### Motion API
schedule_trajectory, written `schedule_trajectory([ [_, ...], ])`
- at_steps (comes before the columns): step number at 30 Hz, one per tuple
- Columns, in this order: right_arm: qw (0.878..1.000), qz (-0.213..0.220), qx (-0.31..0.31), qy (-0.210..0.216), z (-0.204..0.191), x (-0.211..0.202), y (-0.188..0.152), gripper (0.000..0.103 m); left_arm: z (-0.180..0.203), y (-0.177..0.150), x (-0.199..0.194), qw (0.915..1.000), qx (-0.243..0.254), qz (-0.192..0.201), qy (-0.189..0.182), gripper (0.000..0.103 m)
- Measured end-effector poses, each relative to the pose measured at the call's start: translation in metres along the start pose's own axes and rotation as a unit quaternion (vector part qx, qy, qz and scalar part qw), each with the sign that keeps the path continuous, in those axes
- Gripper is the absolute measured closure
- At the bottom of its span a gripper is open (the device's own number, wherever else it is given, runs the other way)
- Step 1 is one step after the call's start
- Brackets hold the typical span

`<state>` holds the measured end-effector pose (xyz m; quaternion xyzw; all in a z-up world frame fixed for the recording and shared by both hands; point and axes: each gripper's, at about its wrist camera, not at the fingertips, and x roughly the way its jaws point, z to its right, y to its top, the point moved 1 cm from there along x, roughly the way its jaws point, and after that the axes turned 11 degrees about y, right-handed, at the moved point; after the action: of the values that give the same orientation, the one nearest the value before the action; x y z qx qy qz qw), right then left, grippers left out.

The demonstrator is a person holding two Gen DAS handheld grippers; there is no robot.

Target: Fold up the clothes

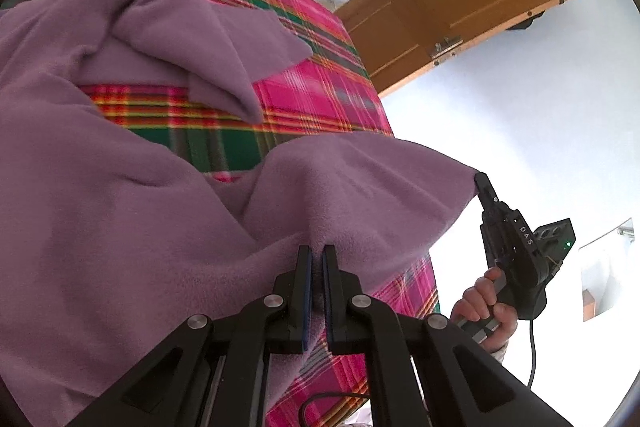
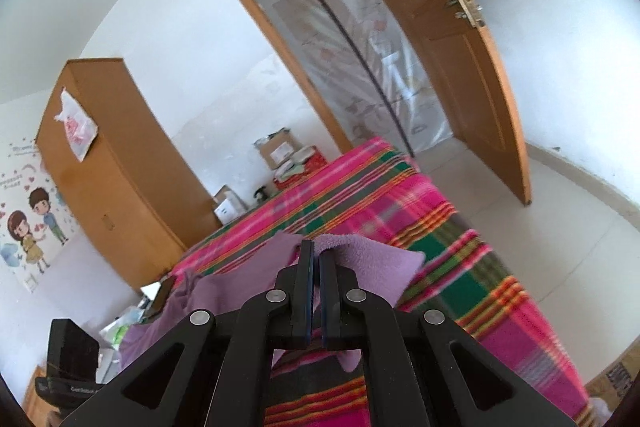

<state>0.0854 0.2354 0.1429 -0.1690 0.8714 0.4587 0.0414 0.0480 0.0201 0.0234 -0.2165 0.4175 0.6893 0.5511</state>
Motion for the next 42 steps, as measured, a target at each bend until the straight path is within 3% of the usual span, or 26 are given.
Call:
schedule_trajectory([
  [16, 0.999, 0.013, -0.004, -0.044, 0.03, -0.031, 0.0, 0.1, 0.023, -0.001, 0.03, 0.9991, 0.026, -0.034, 0.008, 0.098],
  [29, 0.989, -0.049, -0.035, -0.137, 0.054, -0.03, -0.021, 0.1, 0.021, -0.013, 0.057, 0.9968, 0.023, -0.075, 0.019, 0.097],
  [35, 0.987, -0.069, -0.018, -0.143, 0.069, -0.035, -0.03, 0.1, 0.02, -0.019, 0.06, 0.995, 0.027, -0.093, 0.023, 0.097],
  [42, 0.984, -0.071, -0.039, -0.157, 0.063, -0.04, -0.035, 0.1, 0.018, -0.015, 0.054, 0.996, 0.021, -0.084, 0.02, 0.097],
])
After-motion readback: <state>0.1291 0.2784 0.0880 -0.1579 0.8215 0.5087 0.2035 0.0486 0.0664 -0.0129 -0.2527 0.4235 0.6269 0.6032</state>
